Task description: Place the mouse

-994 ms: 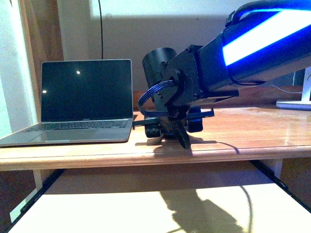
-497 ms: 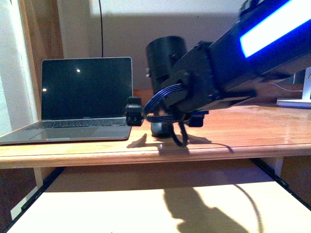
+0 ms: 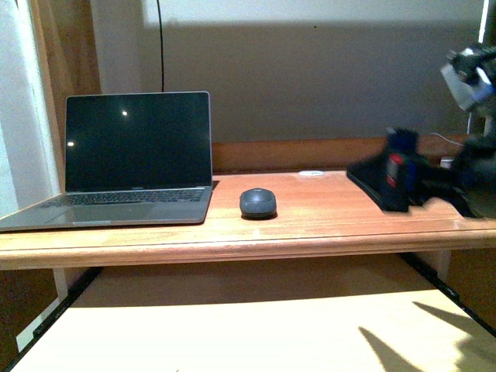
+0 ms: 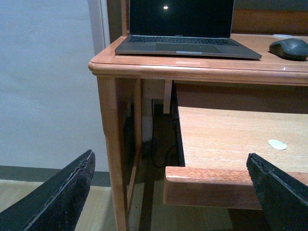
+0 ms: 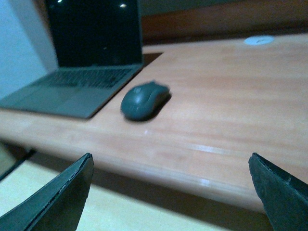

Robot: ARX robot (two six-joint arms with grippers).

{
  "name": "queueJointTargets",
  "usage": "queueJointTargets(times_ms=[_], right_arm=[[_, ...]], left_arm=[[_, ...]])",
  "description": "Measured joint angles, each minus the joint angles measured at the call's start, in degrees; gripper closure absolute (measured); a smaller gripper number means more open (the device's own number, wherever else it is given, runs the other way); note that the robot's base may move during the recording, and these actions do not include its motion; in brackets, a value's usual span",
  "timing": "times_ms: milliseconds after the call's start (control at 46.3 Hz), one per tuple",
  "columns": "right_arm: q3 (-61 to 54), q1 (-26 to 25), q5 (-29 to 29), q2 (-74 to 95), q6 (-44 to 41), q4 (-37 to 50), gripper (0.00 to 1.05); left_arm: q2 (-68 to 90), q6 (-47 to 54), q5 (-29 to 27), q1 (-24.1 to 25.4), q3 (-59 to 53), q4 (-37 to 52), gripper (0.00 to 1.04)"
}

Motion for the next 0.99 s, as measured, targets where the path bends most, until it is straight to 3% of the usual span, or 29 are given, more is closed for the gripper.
queueJointTargets(times_ms=[173,454,648,994], right_arm=[[-18.97,-8.44,-21.40,-10.34,-5.88,2.89,0.07],[-28.76,-17.18,-41.16,-15.63,-17.27,-6.67,0.07],[-29.11,-17.27,-40.44,-13.27,-31.93,-17.11,0.07],[-29.53,-8.59,-30.38,-5.68,-35.21,-6.21,0.07]], left_arm=[[0.00,0.00,0.00,0.00,0.00,0.00,0.08],[0.00,0.00,-0.02,0.00,0.00,0.00,0.08],[0.00,0.00,0.00,0.00,0.00,0.00,0.08],[0.00,0.00,0.00,0.00,0.00,0.00,0.08]])
